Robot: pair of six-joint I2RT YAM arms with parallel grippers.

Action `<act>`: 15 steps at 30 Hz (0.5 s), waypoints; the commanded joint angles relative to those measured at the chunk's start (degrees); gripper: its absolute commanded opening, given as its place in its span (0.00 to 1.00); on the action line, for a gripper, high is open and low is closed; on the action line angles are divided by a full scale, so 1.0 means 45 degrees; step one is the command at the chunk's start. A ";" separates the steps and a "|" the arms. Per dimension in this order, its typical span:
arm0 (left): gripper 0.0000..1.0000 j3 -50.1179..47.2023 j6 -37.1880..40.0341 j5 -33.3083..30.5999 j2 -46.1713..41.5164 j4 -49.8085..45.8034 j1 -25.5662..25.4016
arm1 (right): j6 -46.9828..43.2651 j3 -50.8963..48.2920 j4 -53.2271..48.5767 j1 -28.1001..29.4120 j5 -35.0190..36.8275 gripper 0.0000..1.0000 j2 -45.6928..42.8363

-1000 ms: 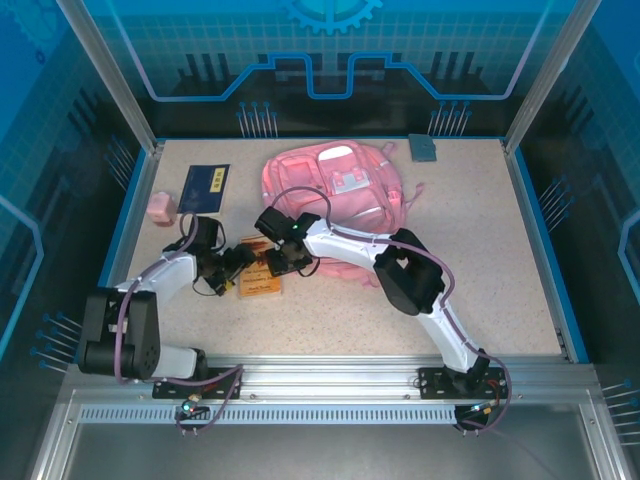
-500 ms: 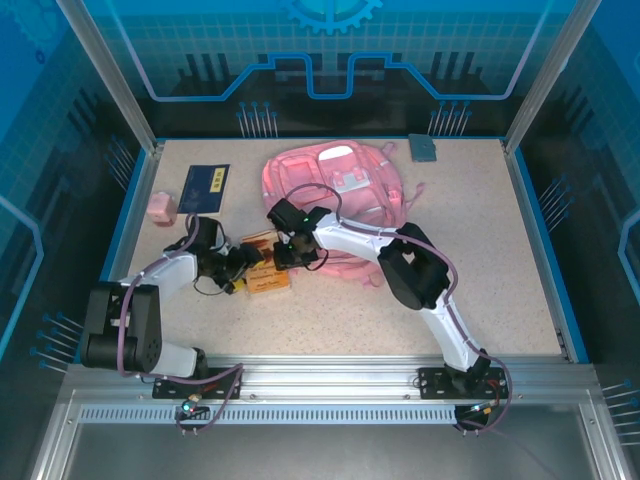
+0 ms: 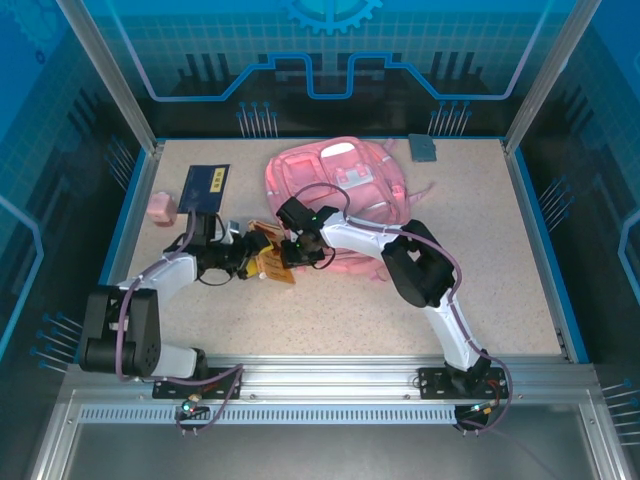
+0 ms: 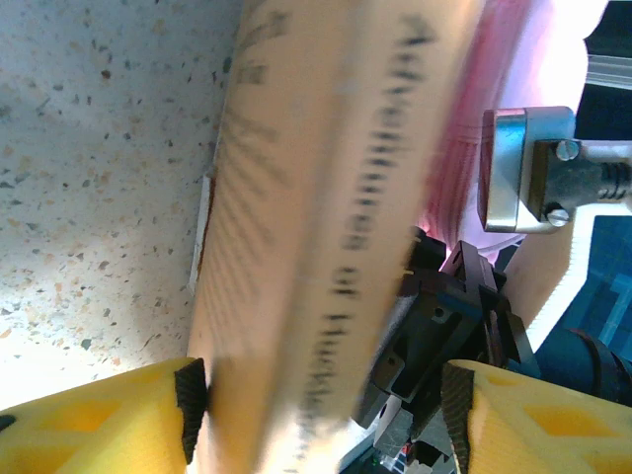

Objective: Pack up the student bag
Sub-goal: Pick up the book from the middle-left of the table.

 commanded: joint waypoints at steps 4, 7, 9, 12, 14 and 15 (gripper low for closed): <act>0.59 0.0667 0.0746 -0.0522 0.0451 -0.1090 -0.0101 | 0.0054 -0.0562 -0.0409 0.0000 -0.0185 0.32 0.0148; 0.50 0.0828 0.1262 -0.1147 0.0473 -0.1792 -0.0101 | -0.0063 -0.0581 -0.0373 -0.0021 -0.0202 0.34 -0.0107; 0.42 0.0982 0.1597 -0.1590 0.0427 -0.2284 -0.0101 | -0.0156 -0.0596 -0.0307 -0.0064 -0.0308 0.36 -0.0387; 0.28 0.1124 0.2018 -0.2270 0.0157 -0.2842 -0.0100 | -0.0290 -0.0684 -0.0132 -0.0126 -0.0556 0.41 -0.1130; 0.20 0.1200 0.2274 -0.2751 -0.0254 -0.3138 -0.0101 | -0.0349 -0.0856 0.0032 -0.0191 -0.0724 0.45 -0.1821; 0.19 0.1197 0.2363 -0.2967 -0.0546 -0.3246 -0.0101 | -0.0376 -0.1005 0.0110 -0.0234 -0.0694 0.47 -0.2227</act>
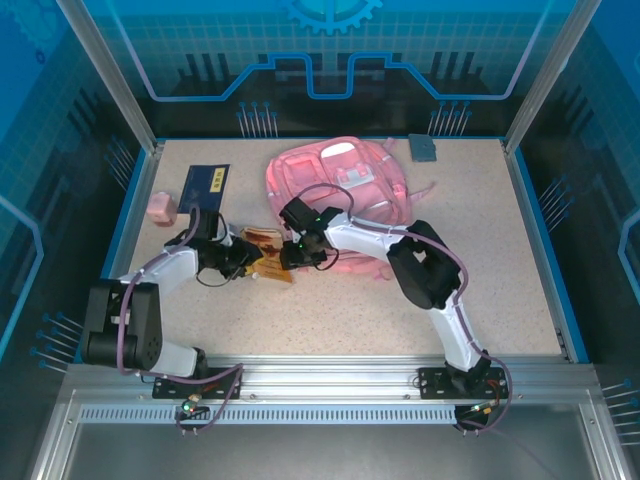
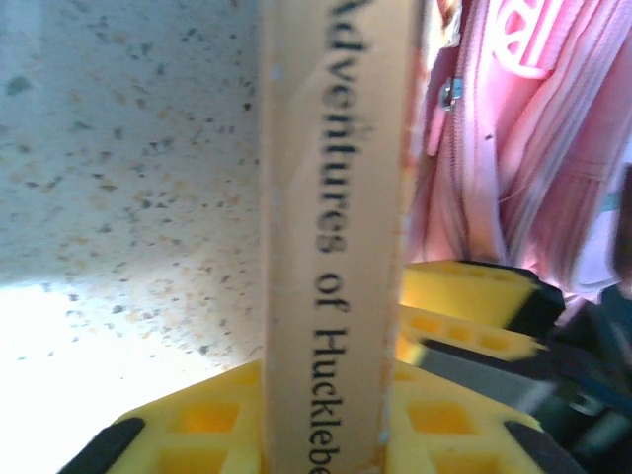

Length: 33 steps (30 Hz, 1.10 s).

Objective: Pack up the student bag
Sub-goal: Pick up the book from the middle-left of the table, then pass the book.

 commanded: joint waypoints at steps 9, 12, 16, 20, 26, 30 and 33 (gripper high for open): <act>0.14 0.0558 0.0434 -0.1241 -0.4300 -0.0535 -0.0138 | 0.0522 -0.3814 0.2646 -0.1410 -0.0348 0.82 -0.6040; 0.14 0.0520 -0.0444 -0.0564 -0.5043 0.0857 -0.0322 | 0.1183 -0.5105 0.3979 -0.2191 -0.1258 0.87 -0.7308; 0.14 0.0482 -0.2165 -0.0061 -0.5186 0.3477 -0.0972 | 0.2457 -0.6614 0.6229 -0.3227 -0.3038 0.93 -0.8457; 0.14 0.0639 -0.3719 -0.0235 -0.4680 0.6127 -0.1912 | 0.3974 -0.7520 0.8400 -0.3874 -0.4814 0.96 -0.8682; 0.14 0.1152 -0.5361 -0.0712 -0.3468 0.8815 -0.3011 | 0.7034 -0.8536 1.2568 -0.4195 -0.6487 0.99 -0.8037; 0.13 0.1258 -0.6275 -0.0721 -0.2778 1.0265 -0.3304 | 0.8685 -0.8694 1.4493 -0.4200 -0.6959 0.99 -0.7321; 0.13 0.1245 -0.6743 -0.0830 -0.2462 1.0950 -0.3402 | 0.9821 -0.8840 1.6087 -0.4195 -0.7203 0.93 -0.6803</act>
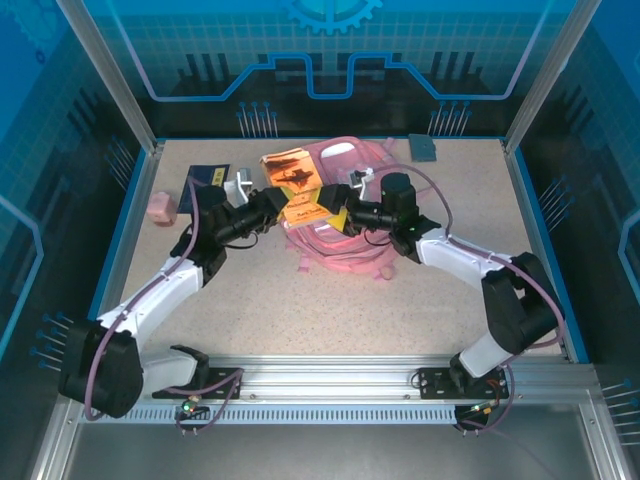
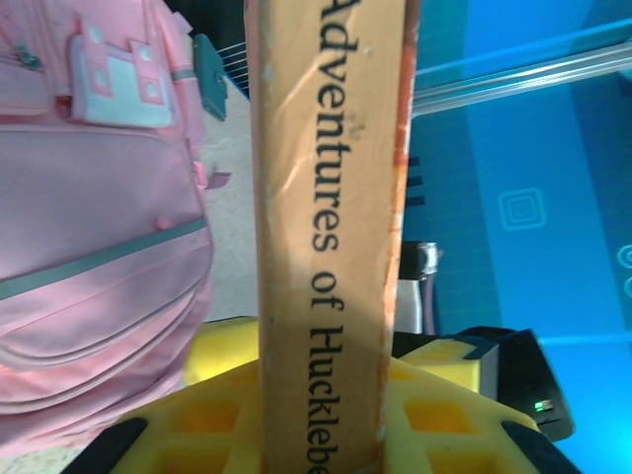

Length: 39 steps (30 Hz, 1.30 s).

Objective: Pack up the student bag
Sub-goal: Pass the book, then open the student bag at the top-center of the table.

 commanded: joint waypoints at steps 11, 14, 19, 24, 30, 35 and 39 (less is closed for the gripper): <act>0.14 0.0452 -0.1272 -0.0269 0.0450 0.2350 -0.0260 | 0.3475 -0.0504 0.4772 -0.0171 -0.0603 0.58 0.1320; 0.17 0.0322 -0.1218 -0.0325 0.0491 0.2285 -0.0268 | 0.3506 -0.0382 0.4792 -0.0232 -0.0736 0.45 0.1452; 0.36 0.0381 -0.0462 -0.0536 0.0384 0.0792 -0.0270 | 0.2609 -0.0571 0.3595 -0.0552 -0.0756 0.27 0.0907; 0.76 0.1037 0.2424 -0.1456 0.0309 -0.3178 -0.0353 | -0.1199 -0.0258 -0.1383 -0.1227 -0.0110 0.18 -0.0862; 0.90 0.2634 0.7146 -0.2949 0.1413 -0.7477 -0.1062 | -0.5407 0.0244 -0.7598 -0.2508 0.2552 0.18 -0.3467; 0.94 0.4187 0.9793 -0.3361 0.2908 -0.8889 -0.2293 | -0.7170 0.0534 -1.0531 -0.3654 0.4384 0.19 -0.5149; 0.95 0.5652 1.1534 -0.4053 0.4320 -0.9739 -0.3408 | -0.7830 0.0581 -1.1945 -0.4356 0.5481 0.19 -0.6241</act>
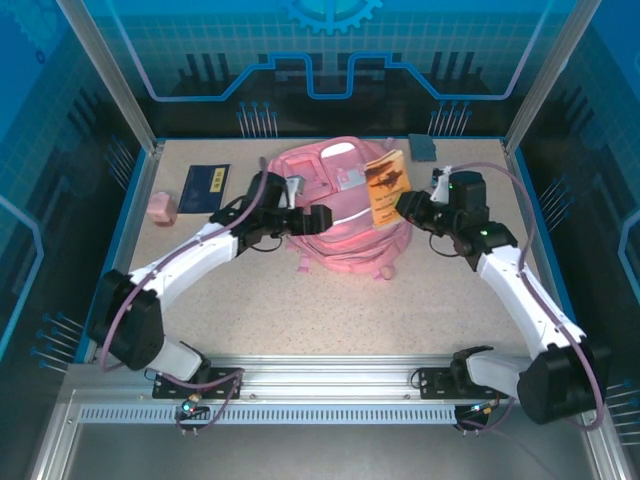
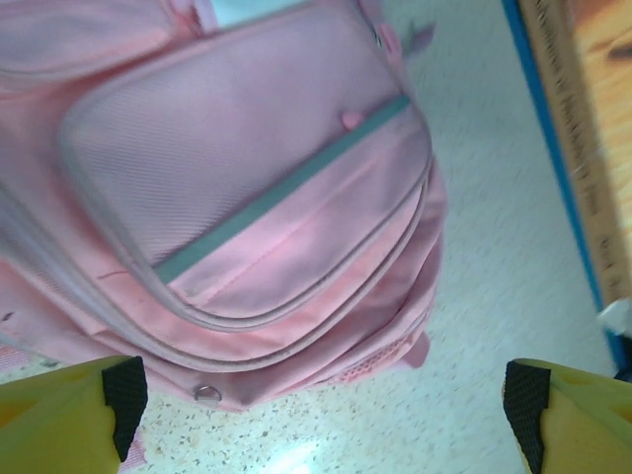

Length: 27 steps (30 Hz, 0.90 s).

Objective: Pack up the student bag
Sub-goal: Open the student bag at the top-center of the table.

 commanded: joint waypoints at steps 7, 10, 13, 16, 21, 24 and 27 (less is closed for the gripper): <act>0.78 0.4529 0.5143 -0.3271 0.3896 -0.3908 -0.2527 | -0.1295 0.0176 -0.2717 -0.1356 0.1213 0.20 -0.1506; 0.74 0.5842 0.5715 -0.3909 0.5101 -0.4622 -0.2884 | -0.1209 0.0050 -0.2807 -0.1535 0.1122 0.20 -0.1680; 0.73 0.6739 0.6106 -0.4075 0.6022 -0.4897 -0.2978 | -0.1104 -0.0109 -0.2846 -0.1676 0.1103 0.20 -0.1843; 0.68 0.7521 0.6428 -0.4295 0.6803 -0.5262 -0.2999 | -0.1039 -0.0193 -0.2886 -0.1805 0.1058 0.20 -0.1927; 0.64 0.8541 0.6929 -0.4715 0.7977 -0.5739 -0.3000 | -0.0945 -0.0295 -0.2837 -0.1856 0.0913 0.20 -0.1927; 0.62 0.8953 0.7099 -0.5178 0.8456 -0.5887 -0.2985 | -0.0884 -0.0376 -0.2754 -0.1891 0.0830 0.20 -0.1908; 0.60 0.9247 0.7284 -0.5666 0.8729 -0.5960 -0.2993 | -0.0826 -0.0415 -0.2745 -0.1894 0.0770 0.20 -0.1908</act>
